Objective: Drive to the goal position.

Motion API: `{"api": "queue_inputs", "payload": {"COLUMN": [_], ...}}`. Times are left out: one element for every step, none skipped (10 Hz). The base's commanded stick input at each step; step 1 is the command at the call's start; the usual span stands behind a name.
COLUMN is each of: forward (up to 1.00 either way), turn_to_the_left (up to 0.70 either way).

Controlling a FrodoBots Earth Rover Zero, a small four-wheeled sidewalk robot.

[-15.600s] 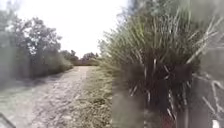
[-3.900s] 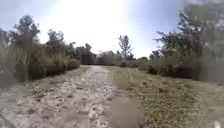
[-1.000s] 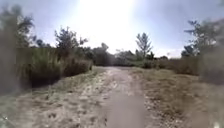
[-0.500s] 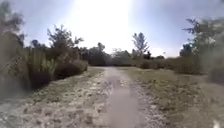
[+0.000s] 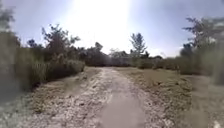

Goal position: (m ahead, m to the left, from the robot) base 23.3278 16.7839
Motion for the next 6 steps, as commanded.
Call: {"api": "queue_inputs", "payload": {"forward": [0.7, 0.7, 0.7, 0.7, 0.7, 0.7], "turn_to_the_left": [0.0, 0.0, 0.0, 0.0, 0.0, 0.0]}}
